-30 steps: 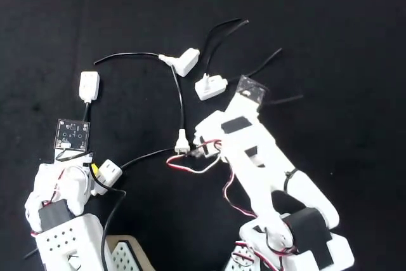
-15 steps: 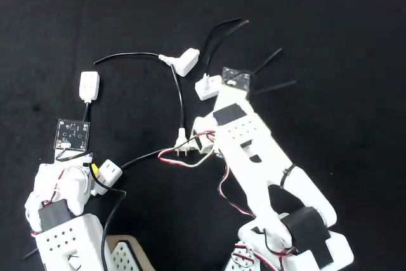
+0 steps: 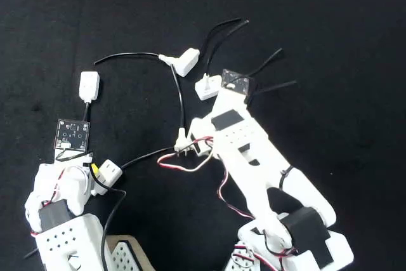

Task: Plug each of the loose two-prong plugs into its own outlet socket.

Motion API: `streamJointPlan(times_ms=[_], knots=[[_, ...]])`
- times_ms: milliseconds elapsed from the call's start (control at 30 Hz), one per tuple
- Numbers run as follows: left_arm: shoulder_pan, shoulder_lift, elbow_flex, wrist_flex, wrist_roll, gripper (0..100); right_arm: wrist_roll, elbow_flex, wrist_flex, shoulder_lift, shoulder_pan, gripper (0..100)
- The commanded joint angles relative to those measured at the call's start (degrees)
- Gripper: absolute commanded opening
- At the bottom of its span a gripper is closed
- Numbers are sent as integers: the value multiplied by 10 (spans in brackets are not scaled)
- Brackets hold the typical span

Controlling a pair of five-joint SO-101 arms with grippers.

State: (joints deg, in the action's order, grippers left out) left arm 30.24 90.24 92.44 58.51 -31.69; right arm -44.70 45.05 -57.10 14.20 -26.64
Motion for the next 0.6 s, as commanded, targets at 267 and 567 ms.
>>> streamJointPlan(times_ms=[267, 567], knots=[[-7, -1, -1, -9, -7, 249, -26, 30, 75, 3, -4, 286], [-5, -1, -1, -8, -7, 249, -45, 64, 172, 2, -5, 289]])
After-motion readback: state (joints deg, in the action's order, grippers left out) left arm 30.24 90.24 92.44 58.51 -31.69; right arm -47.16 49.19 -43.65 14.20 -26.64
